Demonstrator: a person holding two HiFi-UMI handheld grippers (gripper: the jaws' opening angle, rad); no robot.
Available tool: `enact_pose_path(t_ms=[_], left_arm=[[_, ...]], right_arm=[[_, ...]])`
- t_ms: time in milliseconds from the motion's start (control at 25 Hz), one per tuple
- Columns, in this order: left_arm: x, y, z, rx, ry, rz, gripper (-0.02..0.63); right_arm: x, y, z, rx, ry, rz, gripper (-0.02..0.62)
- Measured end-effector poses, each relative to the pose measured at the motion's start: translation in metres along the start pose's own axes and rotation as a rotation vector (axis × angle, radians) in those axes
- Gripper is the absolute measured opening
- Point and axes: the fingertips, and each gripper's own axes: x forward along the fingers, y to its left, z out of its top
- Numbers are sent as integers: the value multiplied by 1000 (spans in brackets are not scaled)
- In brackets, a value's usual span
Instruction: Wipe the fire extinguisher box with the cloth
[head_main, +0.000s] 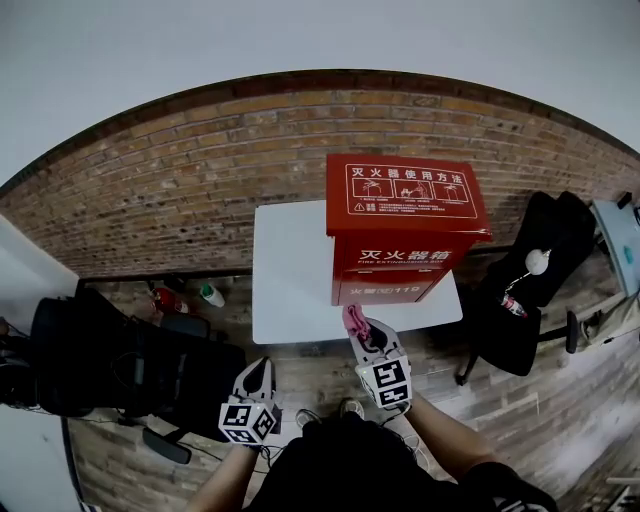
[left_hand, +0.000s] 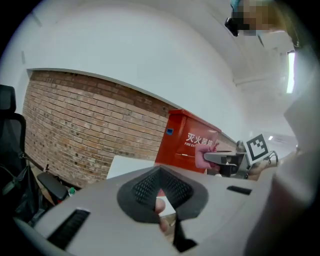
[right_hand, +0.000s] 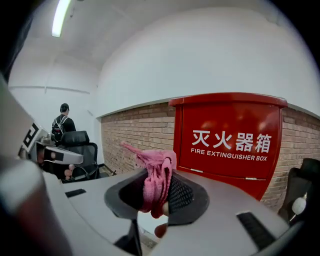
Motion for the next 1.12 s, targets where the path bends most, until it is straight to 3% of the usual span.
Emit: enact_pose_path(t_ms=[320,600,840,1120], left_arm=[[11,-56,58,100,-85,-148,21],[10,-107,96,195,-151,-259,21],[8,-124,113,206,-178,-292,23],[9,-121,107,196,-164,-289,23]], right_arm=[[-33,-5,35,98,-62,-6,100],[-65,-5,72,92,-143,-14,100],[-77,0,84,67,-191,-5,98],[-77,4,84,71,-190,-6,98]])
